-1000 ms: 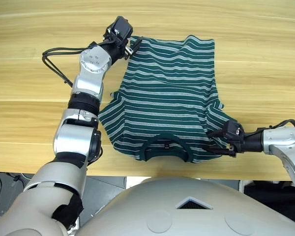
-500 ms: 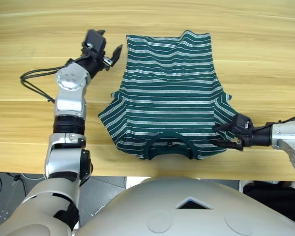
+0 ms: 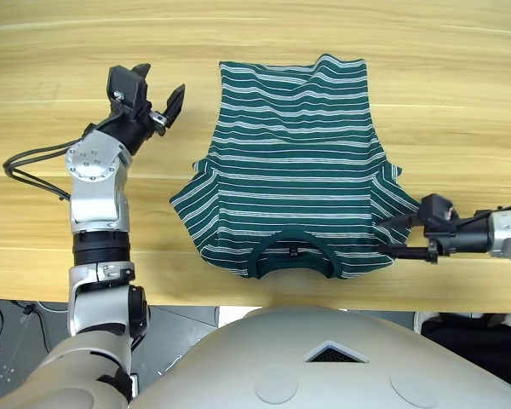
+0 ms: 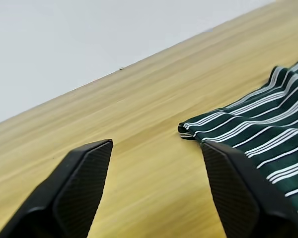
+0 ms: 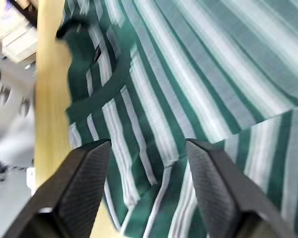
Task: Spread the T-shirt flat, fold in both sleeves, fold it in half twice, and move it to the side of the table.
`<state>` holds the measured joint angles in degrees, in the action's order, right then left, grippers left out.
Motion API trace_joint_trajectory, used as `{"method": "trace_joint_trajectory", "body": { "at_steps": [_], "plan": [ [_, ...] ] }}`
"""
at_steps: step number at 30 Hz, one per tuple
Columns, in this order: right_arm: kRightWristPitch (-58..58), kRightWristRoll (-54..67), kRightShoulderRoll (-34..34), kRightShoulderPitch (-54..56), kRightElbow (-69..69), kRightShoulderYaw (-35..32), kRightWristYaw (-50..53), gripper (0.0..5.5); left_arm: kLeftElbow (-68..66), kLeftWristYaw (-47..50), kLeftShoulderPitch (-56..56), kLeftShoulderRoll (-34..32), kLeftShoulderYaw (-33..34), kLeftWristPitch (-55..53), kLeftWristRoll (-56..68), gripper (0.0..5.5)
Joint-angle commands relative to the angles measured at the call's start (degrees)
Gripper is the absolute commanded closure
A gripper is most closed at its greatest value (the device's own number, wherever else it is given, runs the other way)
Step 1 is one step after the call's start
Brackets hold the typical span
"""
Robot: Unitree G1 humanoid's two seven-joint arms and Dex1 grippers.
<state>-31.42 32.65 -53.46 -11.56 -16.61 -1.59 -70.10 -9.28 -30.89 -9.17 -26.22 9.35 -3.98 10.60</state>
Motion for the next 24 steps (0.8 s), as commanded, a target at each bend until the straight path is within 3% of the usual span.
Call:
{"method": "trace_joint_trajectory", "body": {
  "at_steps": [1, 3, 5, 8, 11, 17, 24],
  "plan": [
    [-5.6, 20.2, 7.9, 1.9, 0.8, -18.7, 6.8, 2.73, 22.8, 0.4, 19.0, 1.3, 10.6, -17.1, 18.6, 2.18],
    [-3.6, 26.8, 15.8, 2.6, -2.8, -23.9, 18.0, 2.73, 34.4, 4.3, 30.1, 4.6, 15.8, -24.9, 31.9, 2.18],
    [-0.1, 26.7, 22.2, 5.4, -7.5, -24.3, 29.0, 2.73, 39.8, 8.3, 40.2, 9.0, 18.8, -30.1, 41.8, 2.18],
    [1.3, 24.5, 27.4, 12.7, -8.0, -23.8, 43.3, 2.73, 41.1, 14.9, 48.6, 13.4, 18.7, -36.2, 51.4, 2.18],
    [3.3, 21.8, 30.6, 17.4, -8.0, -23.8, 52.7, 2.73, 40.8, 23.7, 50.3, 17.3, 17.0, -38.6, 53.4, 2.18],
    [5.1, 21.0, 32.7, 15.4, -10.8, -24.1, 56.9, 2.73, 36.7, 33.4, 48.0, 20.8, 14.8, -38.7, 52.3, 2.18],
    [7.1, 18.5, 32.9, 13.1, -11.0, -24.0, 57.0, 2.73, 32.4, 34.0, 45.3, 22.6, 9.9, -37.9, 49.8, 2.18]
  ]
}}
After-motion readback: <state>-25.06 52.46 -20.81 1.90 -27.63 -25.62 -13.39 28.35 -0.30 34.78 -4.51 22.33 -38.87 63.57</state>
